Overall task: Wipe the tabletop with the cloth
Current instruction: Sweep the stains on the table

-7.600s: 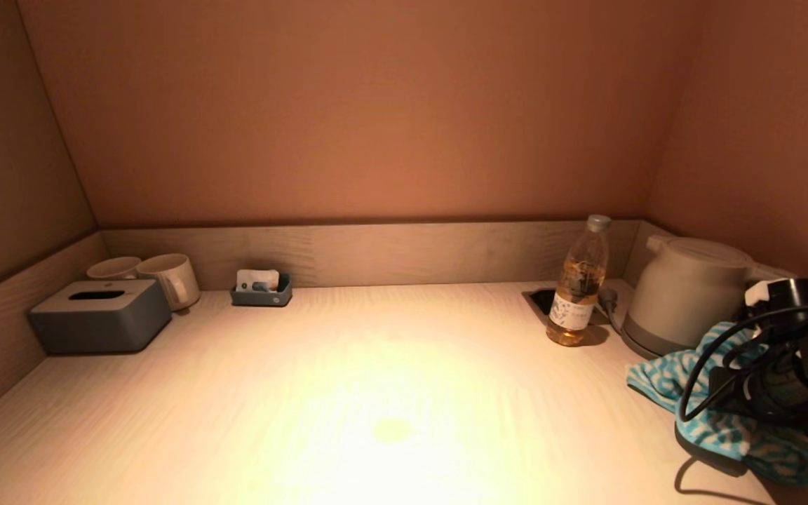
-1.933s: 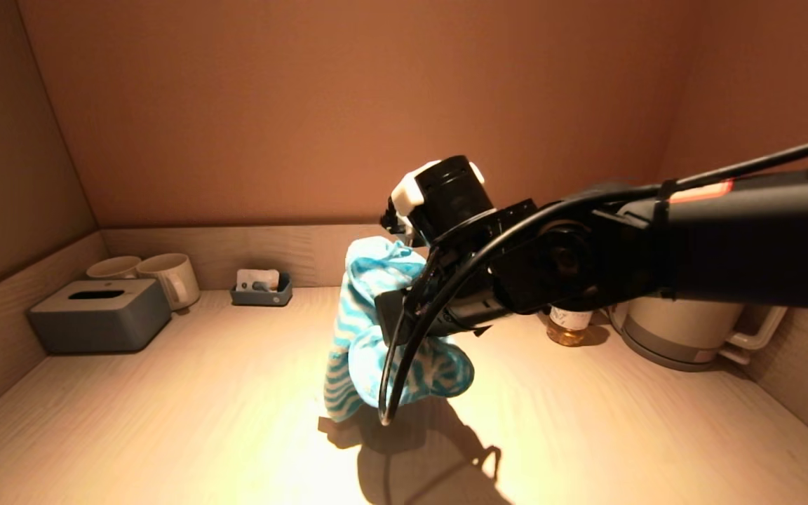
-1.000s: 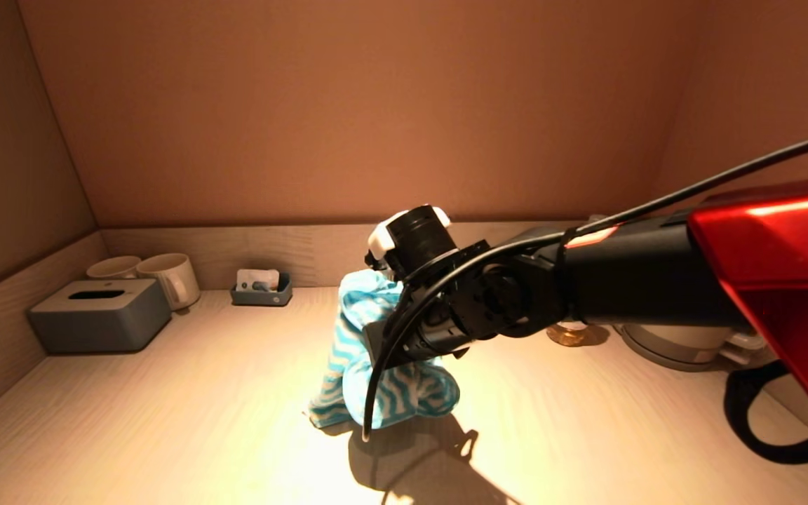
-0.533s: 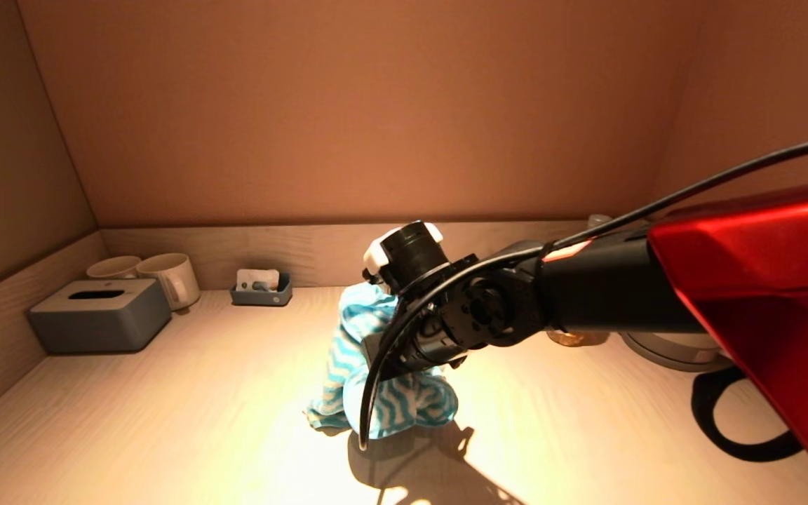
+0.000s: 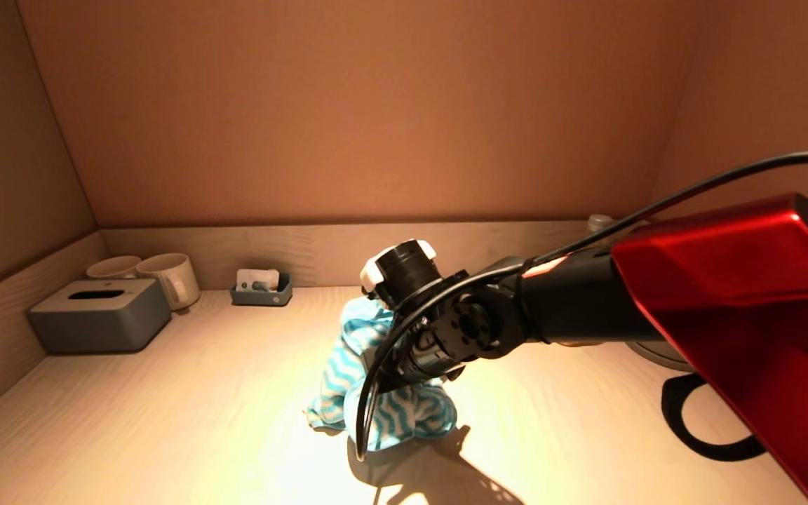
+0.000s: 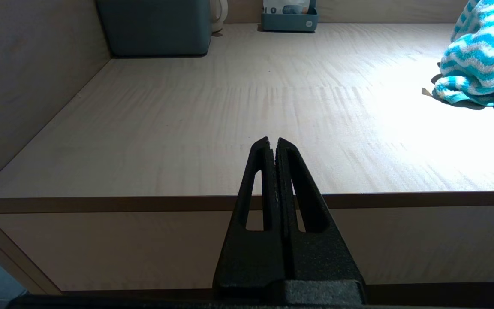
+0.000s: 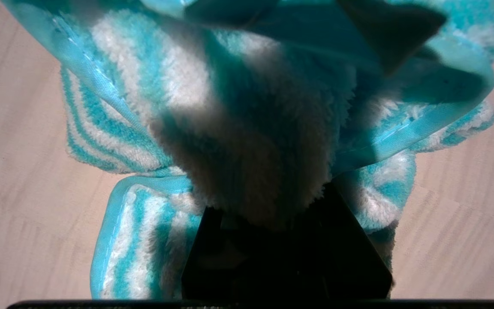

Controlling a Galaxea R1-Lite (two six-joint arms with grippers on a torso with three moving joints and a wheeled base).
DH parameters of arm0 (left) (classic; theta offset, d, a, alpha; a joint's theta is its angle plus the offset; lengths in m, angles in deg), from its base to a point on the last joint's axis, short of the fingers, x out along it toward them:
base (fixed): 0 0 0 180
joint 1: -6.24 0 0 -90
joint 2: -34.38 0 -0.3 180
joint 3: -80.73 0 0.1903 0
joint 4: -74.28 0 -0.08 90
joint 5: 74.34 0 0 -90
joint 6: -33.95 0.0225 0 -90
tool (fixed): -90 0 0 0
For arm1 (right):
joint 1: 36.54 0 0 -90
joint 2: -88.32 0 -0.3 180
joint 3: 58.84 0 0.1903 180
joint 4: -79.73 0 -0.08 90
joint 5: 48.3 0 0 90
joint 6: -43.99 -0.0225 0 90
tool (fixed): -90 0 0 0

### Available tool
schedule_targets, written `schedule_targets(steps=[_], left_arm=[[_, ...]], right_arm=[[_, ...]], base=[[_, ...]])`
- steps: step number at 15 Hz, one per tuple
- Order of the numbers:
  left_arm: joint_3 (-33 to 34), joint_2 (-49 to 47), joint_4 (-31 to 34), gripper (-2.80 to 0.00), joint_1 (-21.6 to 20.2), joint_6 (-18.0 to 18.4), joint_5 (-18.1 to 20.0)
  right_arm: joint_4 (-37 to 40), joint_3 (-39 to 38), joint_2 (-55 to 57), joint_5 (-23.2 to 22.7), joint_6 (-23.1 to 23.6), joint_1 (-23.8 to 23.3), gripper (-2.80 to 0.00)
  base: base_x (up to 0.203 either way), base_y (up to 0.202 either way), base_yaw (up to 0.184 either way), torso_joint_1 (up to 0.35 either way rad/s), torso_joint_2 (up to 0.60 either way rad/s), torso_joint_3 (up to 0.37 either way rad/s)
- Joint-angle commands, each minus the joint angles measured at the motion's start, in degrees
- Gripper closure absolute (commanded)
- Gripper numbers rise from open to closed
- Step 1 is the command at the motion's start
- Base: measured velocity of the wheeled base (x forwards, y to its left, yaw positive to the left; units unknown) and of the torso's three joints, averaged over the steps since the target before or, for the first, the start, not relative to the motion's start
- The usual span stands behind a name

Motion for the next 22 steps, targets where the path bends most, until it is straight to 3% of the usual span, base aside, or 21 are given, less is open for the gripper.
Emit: schedule_targets(steps=[1, 22], left_arm=[[0.00, 0.02, 0.01, 0.00, -0.01, -0.03, 0.02], [0.00, 0.02, 0.01, 0.00, -0.01, -0.03, 0.02]], right_arm=[[-0.04, -0.43, 0.92, -0.02, -0.11, 0.05, 0.00], [-0.05, -1.94, 4.63, -0.03, 0.07, 3.48, 0.00]], base=[[0.000, 0.000, 0.000, 0.000, 0.00, 0.000], [0.000, 0.000, 0.000, 0.000, 0.00, 0.000]])
